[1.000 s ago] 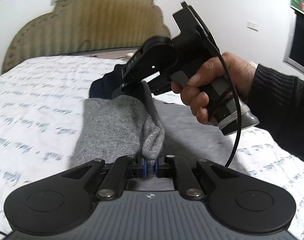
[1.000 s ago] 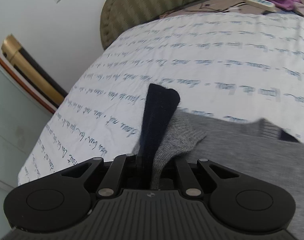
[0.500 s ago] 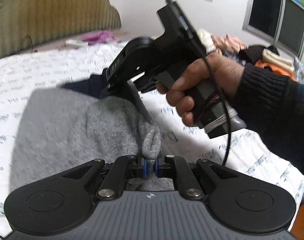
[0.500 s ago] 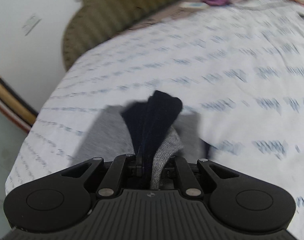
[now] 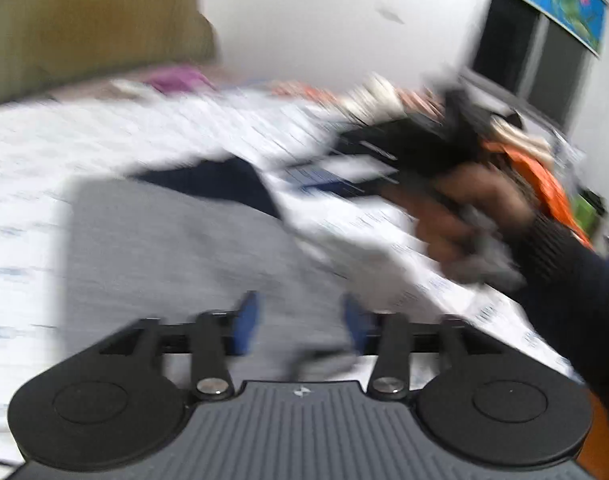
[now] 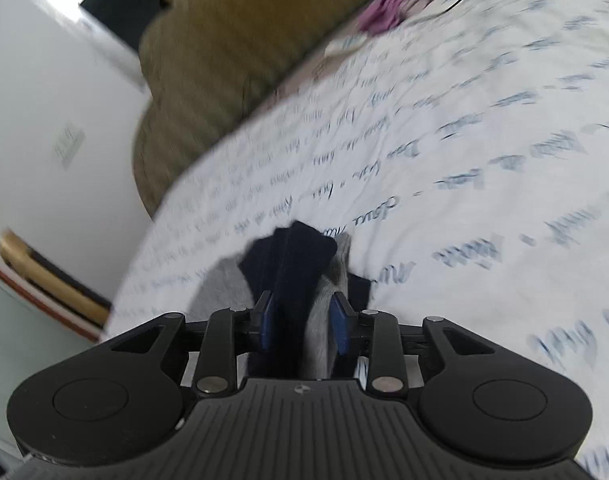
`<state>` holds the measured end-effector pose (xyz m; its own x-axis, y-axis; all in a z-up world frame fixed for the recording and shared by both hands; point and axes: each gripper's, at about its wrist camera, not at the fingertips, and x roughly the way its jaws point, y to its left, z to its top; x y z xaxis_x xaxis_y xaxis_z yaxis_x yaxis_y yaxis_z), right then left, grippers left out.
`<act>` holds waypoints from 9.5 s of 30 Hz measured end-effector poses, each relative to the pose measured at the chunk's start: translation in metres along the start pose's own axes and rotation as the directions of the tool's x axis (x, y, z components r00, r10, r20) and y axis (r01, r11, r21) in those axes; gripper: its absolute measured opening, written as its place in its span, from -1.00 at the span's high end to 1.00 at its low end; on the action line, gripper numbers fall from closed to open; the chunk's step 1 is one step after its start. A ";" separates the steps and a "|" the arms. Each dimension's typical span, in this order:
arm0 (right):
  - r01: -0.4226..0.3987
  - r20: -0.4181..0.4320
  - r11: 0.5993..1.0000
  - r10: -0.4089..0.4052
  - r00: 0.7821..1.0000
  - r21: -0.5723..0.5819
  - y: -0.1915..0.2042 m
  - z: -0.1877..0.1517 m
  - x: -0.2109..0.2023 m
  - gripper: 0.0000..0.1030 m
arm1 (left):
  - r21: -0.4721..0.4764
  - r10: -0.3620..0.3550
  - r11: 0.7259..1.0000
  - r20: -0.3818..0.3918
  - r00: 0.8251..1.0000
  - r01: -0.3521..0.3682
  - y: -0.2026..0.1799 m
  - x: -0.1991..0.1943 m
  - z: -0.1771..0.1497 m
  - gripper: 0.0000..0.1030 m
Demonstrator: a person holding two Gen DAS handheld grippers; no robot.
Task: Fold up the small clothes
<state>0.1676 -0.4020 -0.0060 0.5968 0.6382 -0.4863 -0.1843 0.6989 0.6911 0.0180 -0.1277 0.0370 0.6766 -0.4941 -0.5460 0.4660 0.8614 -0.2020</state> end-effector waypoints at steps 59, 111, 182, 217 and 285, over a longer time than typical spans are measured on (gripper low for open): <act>0.118 0.069 0.991 -0.123 0.990 0.063 0.038 -0.018 0.032 0.17 | 0.270 0.184 0.949 -0.047 0.982 -0.165 0.023 0.039 -0.020 -0.18; -0.073 -0.116 0.994 0.081 0.990 0.076 0.068 0.003 0.178 0.36 | -0.573 0.110 0.793 -0.195 0.975 -0.204 0.285 0.043 0.057 0.51; 0.155 0.151 0.835 -0.088 0.985 -0.528 0.177 -0.083 0.141 0.15 | -0.087 0.486 0.871 0.006 0.874 -0.484 0.173 0.033 -0.014 -0.76; -0.068 0.053 0.997 0.066 0.996 0.041 0.074 -0.059 0.102 0.38 | -0.331 0.188 0.920 -0.103 0.977 -0.212 0.213 -0.029 -0.008 -0.79; -0.040 -0.113 0.985 0.021 0.993 -0.167 0.093 -0.094 0.066 0.58 | -0.184 0.300 0.933 -0.081 0.950 -0.311 0.194 -0.092 -0.026 -0.07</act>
<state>0.1163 -0.2646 -0.0243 0.5008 0.6854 -0.5286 -0.3357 0.7167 0.6113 0.0314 0.0881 0.0265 0.7368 -0.2012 -0.6455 0.1196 0.9784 -0.1685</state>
